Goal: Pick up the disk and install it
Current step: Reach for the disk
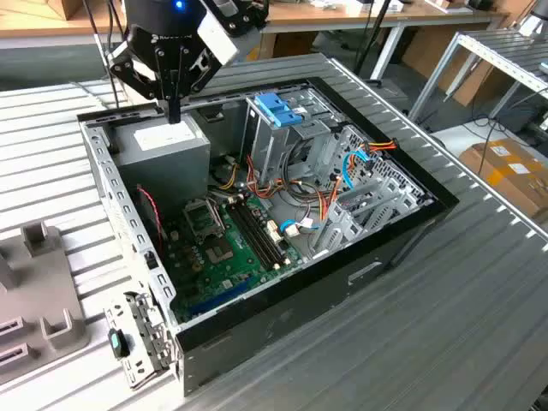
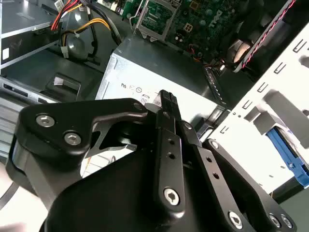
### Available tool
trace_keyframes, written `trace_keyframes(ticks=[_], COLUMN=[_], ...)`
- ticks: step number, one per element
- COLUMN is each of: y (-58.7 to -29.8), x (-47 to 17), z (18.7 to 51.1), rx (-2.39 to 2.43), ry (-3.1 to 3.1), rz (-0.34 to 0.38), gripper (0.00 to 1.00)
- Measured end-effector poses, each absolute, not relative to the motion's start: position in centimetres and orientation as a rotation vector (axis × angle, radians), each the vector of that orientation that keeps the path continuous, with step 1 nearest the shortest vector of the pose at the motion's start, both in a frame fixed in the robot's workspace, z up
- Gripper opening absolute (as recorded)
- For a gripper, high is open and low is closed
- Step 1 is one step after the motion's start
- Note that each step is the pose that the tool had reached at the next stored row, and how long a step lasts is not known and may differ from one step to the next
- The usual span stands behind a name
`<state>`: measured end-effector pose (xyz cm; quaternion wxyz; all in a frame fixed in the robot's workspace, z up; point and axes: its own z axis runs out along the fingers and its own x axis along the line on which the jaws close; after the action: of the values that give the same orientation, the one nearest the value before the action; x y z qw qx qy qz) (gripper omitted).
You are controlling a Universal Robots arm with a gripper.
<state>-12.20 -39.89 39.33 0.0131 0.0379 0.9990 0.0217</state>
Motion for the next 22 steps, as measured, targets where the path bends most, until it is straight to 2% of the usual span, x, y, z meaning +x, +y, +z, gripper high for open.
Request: trace_keyframes(ticks=[22], y=[-39.89], x=[-12.77], z=[39.33], rx=[0.118], ry=[3.112], rz=[0.068], gripper=[0.11])
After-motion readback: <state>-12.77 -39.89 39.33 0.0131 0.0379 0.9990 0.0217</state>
